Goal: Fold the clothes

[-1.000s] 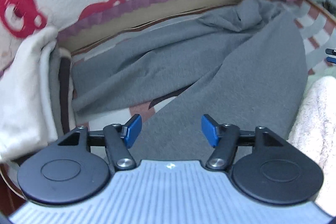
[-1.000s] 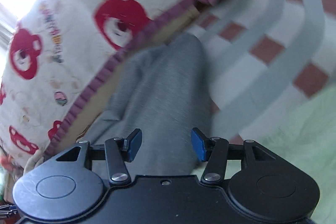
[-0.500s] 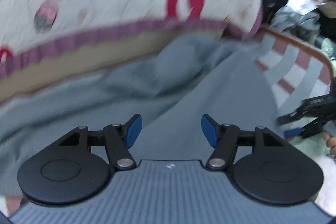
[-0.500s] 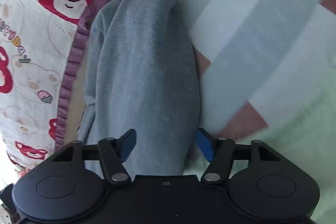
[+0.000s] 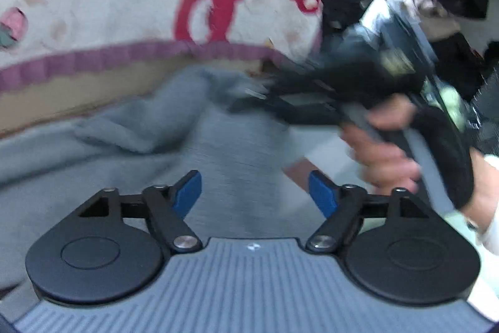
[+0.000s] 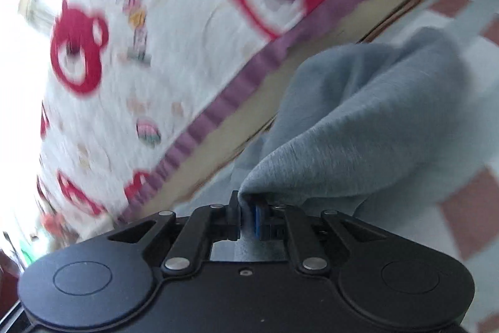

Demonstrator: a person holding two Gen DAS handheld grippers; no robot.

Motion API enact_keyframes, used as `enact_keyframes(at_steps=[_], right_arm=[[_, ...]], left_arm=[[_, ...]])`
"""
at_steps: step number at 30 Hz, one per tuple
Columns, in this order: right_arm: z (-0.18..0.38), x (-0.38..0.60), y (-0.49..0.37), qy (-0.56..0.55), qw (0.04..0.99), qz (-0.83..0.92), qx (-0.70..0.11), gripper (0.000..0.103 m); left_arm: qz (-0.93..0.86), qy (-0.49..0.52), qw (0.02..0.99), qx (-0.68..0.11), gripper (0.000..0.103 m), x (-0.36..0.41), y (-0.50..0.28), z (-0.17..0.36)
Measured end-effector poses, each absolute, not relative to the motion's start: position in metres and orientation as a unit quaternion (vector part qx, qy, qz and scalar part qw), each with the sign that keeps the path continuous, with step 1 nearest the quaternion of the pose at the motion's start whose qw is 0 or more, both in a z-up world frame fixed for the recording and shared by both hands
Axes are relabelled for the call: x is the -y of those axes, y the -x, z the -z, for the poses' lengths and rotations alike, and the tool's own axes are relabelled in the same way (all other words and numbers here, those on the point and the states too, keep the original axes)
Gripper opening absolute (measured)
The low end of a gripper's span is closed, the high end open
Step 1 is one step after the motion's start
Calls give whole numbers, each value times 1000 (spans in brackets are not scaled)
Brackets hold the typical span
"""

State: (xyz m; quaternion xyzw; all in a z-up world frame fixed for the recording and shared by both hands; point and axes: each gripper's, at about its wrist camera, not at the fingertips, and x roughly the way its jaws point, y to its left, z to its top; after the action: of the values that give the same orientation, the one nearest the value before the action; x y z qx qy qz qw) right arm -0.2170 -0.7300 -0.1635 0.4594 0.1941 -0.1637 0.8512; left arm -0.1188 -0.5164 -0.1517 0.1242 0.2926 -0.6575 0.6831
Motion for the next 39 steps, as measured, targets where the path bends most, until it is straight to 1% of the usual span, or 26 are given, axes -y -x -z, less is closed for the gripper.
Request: enact_keyframes(at_steps=[1,3,4,5,6,7,9,11,12,13,14,17,18,20,22,24,25,26,27,30,33,34,35,36,37,39], right_arm=[[161,725,202,-444,857,157,-207,11],[155,717,183,-425,868,131,-221,11],[153,715,182,-422,872,117,-219,12],[152,713,181,-418,875,107,-220,12],[152,714,183,-413,875,107,-227,12],[153,713,188,-408,874,116,-236,15],[156,709,202,-401,870,137,-253,16],[160,705,216,-393,865,159,-270,30],[161,703,223,-389,862,169,-278,35],[165,703,230,-396,853,182,-286,47],[173,704,237,-420,835,199,-293,55],[206,719,262,-538,748,259,-291,56],[217,724,272,-584,710,279,-278,56],[241,735,297,-685,625,306,-216,60],[262,736,306,-750,570,292,-166,60],[276,733,305,-779,539,290,-138,60],[279,732,302,-787,530,292,-125,63],[283,730,300,-797,520,289,-107,69],[287,728,296,-809,506,283,-91,71],[304,721,283,-852,455,252,-55,71],[304,726,271,-827,482,286,-51,71],[301,730,269,-811,504,293,-44,68],[297,734,268,-796,536,280,-28,23],[293,738,268,-780,566,267,-11,11],[285,740,269,-760,596,261,3,8],[256,740,278,-707,652,273,21,7]], left_arm=[[655,-134,682,-297,80,522,120,158],[640,-149,679,-326,80,534,111,177],[630,-143,676,-354,75,539,101,186],[609,-146,686,-372,61,542,90,193],[586,-150,696,-388,16,544,78,201],[562,-153,705,-404,2,547,67,208],[519,-133,731,-423,3,541,40,211],[482,-78,746,-453,3,529,14,215],[466,-53,750,-466,2,522,2,217],[449,-28,754,-478,3,515,-9,220],[444,-17,757,-479,3,511,-15,223],[434,-5,761,-482,3,506,-15,229],[431,-4,762,-484,3,505,-14,231],[419,-9,767,-487,3,508,-13,233],[403,3,769,-495,3,508,-14,235],[397,13,770,-500,3,508,-15,237],[398,12,771,-498,3,509,-14,238],[398,11,771,-496,3,510,-14,238],[400,10,771,-496,3,509,-14,238],[405,15,768,-496,3,506,-15,238],[418,30,761,-496,3,499,-14,228],[429,37,757,-492,3,496,-11,222],[452,34,754,-475,3,493,-5,209],[472,24,755,-455,3,491,2,197],[492,13,754,-434,3,489,10,184],[534,2,742,-405,3,486,22,164]])
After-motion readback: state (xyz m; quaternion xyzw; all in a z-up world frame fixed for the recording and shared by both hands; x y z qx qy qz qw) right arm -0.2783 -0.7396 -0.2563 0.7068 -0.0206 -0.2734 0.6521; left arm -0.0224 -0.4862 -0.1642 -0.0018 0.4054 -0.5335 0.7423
